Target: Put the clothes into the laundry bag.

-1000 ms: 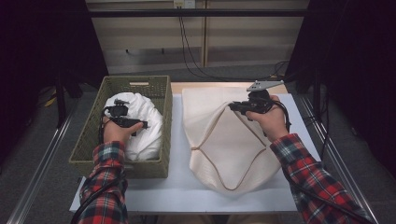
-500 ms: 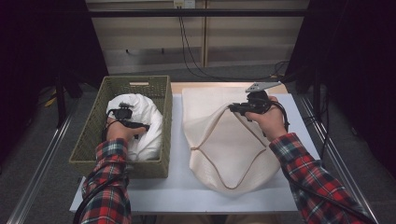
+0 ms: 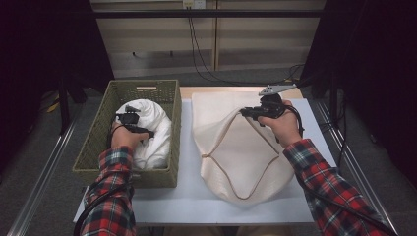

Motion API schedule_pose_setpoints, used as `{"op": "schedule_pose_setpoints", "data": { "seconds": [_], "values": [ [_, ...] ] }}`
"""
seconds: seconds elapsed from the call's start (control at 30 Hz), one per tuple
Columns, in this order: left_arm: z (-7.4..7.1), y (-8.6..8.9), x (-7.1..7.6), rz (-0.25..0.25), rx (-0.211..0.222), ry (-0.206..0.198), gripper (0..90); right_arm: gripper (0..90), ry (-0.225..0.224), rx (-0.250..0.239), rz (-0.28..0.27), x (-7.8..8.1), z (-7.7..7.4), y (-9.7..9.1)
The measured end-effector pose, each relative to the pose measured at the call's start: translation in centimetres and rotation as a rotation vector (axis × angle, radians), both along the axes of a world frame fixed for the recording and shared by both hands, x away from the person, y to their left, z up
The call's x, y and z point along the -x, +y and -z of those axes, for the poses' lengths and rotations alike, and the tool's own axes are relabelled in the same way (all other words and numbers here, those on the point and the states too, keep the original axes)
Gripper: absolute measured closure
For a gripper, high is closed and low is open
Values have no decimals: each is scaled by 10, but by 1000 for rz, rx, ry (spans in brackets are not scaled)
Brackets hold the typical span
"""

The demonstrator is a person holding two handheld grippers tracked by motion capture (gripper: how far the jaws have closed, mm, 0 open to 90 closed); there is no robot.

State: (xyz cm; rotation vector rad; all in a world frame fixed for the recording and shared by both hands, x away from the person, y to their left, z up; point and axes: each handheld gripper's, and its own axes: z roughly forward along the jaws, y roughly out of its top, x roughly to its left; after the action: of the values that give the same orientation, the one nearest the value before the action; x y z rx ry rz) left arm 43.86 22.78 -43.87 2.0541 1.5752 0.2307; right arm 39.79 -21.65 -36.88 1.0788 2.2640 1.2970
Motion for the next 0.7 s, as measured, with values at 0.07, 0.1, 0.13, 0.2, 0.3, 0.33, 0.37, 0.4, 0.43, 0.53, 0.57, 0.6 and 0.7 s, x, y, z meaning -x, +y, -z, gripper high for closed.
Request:
{"op": "schedule_pose_setpoints", "data": {
  "seconds": [0.07,0.1,0.13,0.2,0.3,0.33,0.37,0.4,0.43,0.53,0.57,0.6,0.7],
  "values": [
    [-4,0,0,8,-1,-18,539,886,-7,3,5,-2,-3,-2],
    [-9,0,0,24,8,-22,539,886,-4,5,4,-2,-4,-3],
    [-9,0,0,24,8,-22,540,886,-4,5,4,-2,-4,-3],
    [-15,3,0,34,19,-36,541,887,-8,12,2,-3,-6,-3],
    [-31,6,0,45,29,-90,544,887,-12,-2,20,-5,-7,-6],
    [-36,8,0,55,31,-98,545,887,-10,-7,23,-5,-7,-7],
    [-36,8,0,55,31,-98,545,887,-10,-7,23,-5,-7,-7],
    [-41,8,0,55,30,-109,545,887,-6,-8,41,-6,-6,-8],
    [-46,8,0,60,30,-116,545,887,-6,-8,41,-6,-6,-8],
    [-62,12,1,69,38,-143,545,889,-9,-17,47,-7,-6,-8],
    [-67,13,1,63,48,-153,545,889,-6,-16,47,-7,-7,-8],
    [-73,15,1,72,51,-156,545,889,-15,-18,58,-8,-9,-9],
    [-95,20,3,80,75,-188,545,889,-19,-24,72,-9,-12,-10]
  ]
}}
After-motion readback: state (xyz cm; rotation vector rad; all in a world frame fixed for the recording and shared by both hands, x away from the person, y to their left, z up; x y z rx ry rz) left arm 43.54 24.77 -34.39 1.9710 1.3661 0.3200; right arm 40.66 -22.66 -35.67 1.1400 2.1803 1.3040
